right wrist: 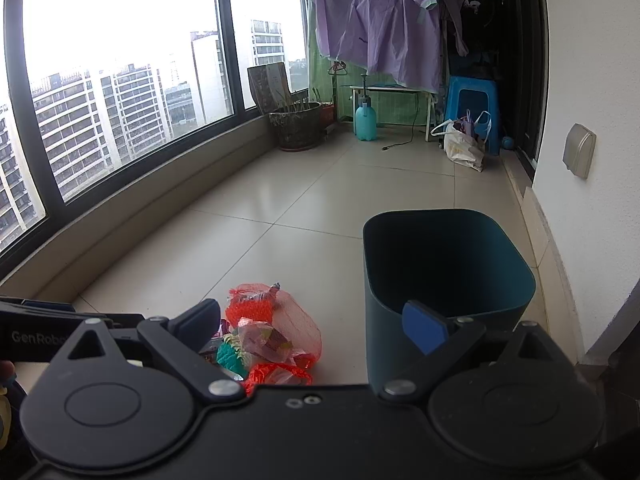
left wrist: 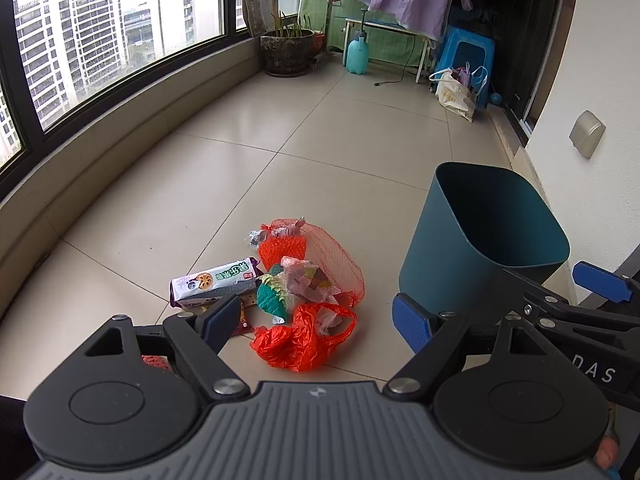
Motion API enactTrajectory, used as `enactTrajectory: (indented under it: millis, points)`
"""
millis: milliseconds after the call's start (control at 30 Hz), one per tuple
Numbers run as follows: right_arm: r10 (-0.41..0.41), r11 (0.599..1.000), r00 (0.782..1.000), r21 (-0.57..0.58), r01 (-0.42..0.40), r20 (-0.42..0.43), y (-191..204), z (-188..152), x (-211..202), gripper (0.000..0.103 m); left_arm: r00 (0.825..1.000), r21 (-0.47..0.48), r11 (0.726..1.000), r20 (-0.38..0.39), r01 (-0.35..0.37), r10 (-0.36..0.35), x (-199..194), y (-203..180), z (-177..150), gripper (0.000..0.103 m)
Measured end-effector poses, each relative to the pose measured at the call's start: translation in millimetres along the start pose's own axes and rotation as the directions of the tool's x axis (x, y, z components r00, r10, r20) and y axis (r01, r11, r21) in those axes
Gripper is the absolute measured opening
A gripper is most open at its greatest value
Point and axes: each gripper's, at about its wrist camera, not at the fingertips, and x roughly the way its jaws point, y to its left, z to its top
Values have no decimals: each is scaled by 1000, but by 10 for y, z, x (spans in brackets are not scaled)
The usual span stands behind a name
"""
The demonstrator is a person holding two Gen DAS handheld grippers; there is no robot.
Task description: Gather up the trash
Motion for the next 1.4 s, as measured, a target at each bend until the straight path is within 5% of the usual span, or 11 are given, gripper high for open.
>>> enactTrajectory:
  millis: [1400]
  points:
    - [-25,1000,1000,11,25,3,-44,19,-37,97,999,-40,999,-32,8,-10,127,53,76,83]
